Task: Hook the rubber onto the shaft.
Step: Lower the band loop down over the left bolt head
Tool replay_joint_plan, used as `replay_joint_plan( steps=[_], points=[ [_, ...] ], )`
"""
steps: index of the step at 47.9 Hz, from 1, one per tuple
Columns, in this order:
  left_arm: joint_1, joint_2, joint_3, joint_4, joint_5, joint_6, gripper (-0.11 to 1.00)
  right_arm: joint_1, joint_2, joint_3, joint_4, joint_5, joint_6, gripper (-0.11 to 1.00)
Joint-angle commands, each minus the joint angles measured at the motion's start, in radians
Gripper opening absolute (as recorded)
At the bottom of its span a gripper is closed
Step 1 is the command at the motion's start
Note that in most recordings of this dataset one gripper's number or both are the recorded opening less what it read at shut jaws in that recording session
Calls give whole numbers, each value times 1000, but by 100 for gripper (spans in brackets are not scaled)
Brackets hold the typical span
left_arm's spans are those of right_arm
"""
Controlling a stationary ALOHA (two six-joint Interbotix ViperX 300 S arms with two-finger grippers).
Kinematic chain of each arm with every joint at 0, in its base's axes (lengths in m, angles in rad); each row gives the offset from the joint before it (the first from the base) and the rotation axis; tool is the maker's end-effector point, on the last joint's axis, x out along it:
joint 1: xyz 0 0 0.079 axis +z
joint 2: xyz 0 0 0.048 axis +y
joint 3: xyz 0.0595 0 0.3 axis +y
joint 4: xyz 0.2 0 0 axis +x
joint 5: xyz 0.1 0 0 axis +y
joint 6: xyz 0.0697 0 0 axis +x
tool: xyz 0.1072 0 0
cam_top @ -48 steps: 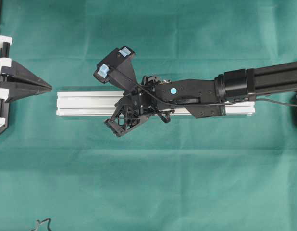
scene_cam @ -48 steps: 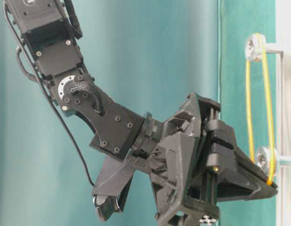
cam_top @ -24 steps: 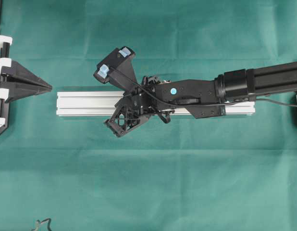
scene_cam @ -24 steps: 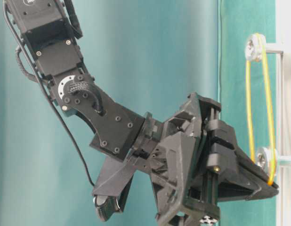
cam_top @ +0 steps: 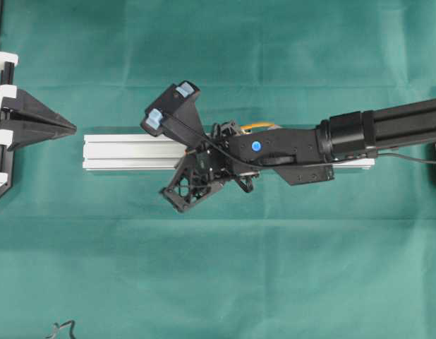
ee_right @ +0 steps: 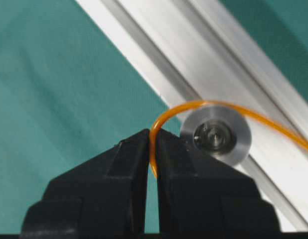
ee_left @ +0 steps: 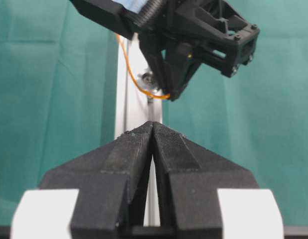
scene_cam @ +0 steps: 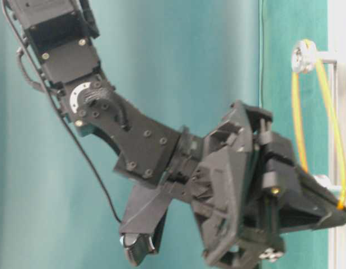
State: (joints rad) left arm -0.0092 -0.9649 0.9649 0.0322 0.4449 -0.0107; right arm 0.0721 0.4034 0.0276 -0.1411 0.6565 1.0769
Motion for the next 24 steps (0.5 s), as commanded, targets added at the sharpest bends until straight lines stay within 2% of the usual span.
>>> replay_joint_plan(
  steps=[1,24],
  points=[
    [-3,8,-32,3,-8,0,0,18,-54,9,3,-3,3,7],
    [-3,8,-31,3,-8,0,0,31,-164,143,2,-3,0,7]
  ],
)
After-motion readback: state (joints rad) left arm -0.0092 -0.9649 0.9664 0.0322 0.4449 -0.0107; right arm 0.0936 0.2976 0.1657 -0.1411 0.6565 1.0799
